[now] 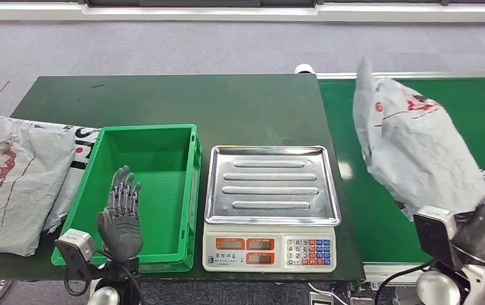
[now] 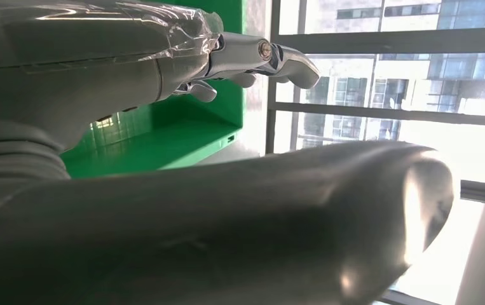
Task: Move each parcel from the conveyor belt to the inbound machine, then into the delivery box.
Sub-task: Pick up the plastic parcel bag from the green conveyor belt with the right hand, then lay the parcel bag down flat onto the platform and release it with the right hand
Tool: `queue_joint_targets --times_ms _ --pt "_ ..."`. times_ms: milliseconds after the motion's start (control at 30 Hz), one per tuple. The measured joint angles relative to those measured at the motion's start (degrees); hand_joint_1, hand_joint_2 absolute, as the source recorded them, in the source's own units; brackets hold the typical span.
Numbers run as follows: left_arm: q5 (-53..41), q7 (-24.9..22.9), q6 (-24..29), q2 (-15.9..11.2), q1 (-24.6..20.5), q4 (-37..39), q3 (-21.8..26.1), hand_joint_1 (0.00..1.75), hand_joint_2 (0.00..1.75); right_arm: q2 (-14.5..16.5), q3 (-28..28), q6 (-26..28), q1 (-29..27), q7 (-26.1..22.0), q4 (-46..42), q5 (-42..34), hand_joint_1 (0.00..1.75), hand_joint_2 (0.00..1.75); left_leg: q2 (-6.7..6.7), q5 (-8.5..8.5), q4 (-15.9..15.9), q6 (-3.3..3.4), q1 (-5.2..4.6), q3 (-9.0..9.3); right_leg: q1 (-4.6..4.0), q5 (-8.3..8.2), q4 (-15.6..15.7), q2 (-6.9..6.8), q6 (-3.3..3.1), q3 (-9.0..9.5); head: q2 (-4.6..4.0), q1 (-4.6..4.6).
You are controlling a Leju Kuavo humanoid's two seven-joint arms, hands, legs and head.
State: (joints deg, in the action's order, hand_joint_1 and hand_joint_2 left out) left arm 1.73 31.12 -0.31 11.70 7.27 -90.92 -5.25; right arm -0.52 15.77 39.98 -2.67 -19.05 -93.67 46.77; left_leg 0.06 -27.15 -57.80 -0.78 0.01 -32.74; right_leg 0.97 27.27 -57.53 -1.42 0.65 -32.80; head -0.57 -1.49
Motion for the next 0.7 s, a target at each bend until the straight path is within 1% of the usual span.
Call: queue_joint_targets --times_ms 67,133,267,333,400,500,600,700 --pt "0.0 0.1 0.2 0.1 0.1 -0.2 0.0 0.0 0.0 1.2 0.9 0.1 -2.3 -1.9 -4.6 -0.4 1.75 1.75 0.16 -0.05 0.0 0.02 0.0 0.04 0.0 0.0 0.0 0.15 0.0 -0.01 0.0 0.0" --pt "-0.1 0.1 0.2 0.2 0.4 -0.4 0.0 0.0 0.0 3.0 1.9 0.2 -3.9 -5.2 -8.6 0.0 1.75 1.75 0.21 -0.06 0.0 0.03 0.0 0.08 0.0 0.0 0.0 0.23 0.0 -0.02 0.0 0.0" --pt "-0.4 0.2 0.2 0.6 0.5 -0.6 0.0 0.0 0.0 8.4 5.0 0.2 -5.3 -14.0 -15.6 -0.5 1.75 1.75 0.22 -0.05 0.0 0.02 0.0 0.12 -0.01 0.0 0.0 0.27 -0.01 0.02 0.0 0.01" --pt "-0.5 0.2 0.2 0.7 0.4 -0.5 0.0 0.0 0.0 10.6 6.1 0.2 -5.2 -15.8 -17.9 0.6 1.75 1.75 0.29 -0.04 0.0 0.01 0.01 0.15 -0.01 -0.01 0.0 0.35 -0.01 0.04 0.0 0.0" --pt "-0.5 0.3 0.3 0.9 0.3 -0.3 0.0 0.0 0.0 11.9 6.4 0.2 -4.6 -14.3 -19.0 3.5 1.75 1.75 0.37 -0.04 0.0 0.01 0.02 0.17 -0.01 -0.02 0.0 0.44 -0.01 0.06 0.0 0.0" --pt "-0.4 0.5 0.3 1.0 -0.3 0.1 0.0 0.0 0.0 12.2 5.3 0.1 -2.7 -8.6 -18.4 10.3 1.75 1.75 0.41 -0.03 0.0 0.02 0.01 0.18 0.0 -0.06 0.0 0.47 0.01 0.1 0.0 0.0" --pt "-0.5 0.6 0.3 1.1 -1.1 0.7 0.0 0.0 0.0 11.8 2.6 0.1 0.3 -3.9 -15.1 15.5 1.75 1.75 0.44 -0.01 0.0 0.02 0.01 0.23 0.0 -0.12 0.0 0.51 0.01 0.13 0.0 0.0" --pt "-0.5 0.7 0.3 1.2 -1.7 1.3 0.0 0.0 0.0 11.0 -0.9 0.1 3.3 -0.5 -9.3 17.3 1.75 1.75 0.45 0.05 0.0 0.02 0.01 0.26 0.0 -0.17 0.0 0.52 0.01 0.15 0.0 0.0"
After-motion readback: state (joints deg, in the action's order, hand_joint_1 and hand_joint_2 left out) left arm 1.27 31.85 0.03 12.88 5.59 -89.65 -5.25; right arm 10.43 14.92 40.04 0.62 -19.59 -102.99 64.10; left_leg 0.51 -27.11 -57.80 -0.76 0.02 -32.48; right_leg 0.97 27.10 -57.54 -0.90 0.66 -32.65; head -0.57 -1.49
